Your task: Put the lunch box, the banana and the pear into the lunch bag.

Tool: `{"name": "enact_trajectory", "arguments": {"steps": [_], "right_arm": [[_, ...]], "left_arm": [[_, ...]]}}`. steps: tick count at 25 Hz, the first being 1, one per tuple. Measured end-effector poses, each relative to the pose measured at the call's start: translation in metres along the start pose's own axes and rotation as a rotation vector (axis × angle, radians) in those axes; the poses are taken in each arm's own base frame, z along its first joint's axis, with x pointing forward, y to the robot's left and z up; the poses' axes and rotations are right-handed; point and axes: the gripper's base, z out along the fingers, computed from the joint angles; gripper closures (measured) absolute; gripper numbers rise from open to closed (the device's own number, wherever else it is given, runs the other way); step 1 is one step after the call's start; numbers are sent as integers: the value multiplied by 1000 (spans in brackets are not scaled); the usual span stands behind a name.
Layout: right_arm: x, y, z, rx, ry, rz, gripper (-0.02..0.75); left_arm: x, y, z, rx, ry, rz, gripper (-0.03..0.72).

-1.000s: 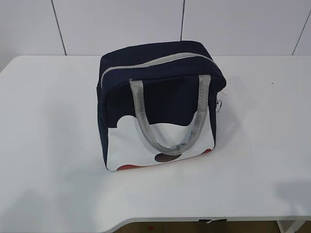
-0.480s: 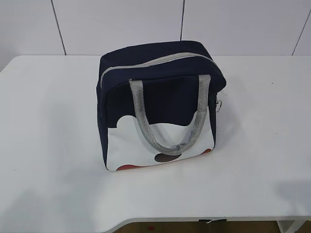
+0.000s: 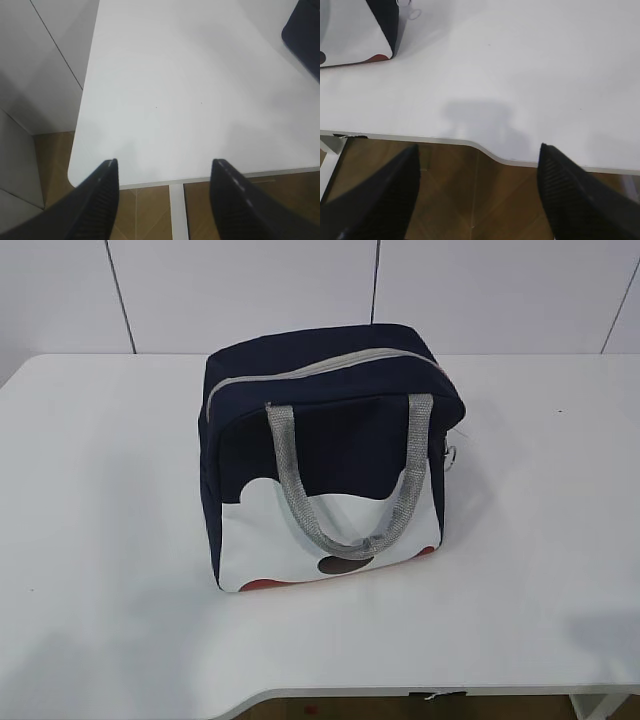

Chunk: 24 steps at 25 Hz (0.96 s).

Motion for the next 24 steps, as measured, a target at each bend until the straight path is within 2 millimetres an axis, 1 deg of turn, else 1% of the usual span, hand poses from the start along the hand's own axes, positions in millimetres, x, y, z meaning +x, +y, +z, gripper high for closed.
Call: {"name": "enact_trajectory", "arguments": {"steps": [24], "right_arm": [[0, 0, 0, 0, 0, 0, 160]], "left_arm": [[0, 0, 0, 0, 0, 0, 254]]}}
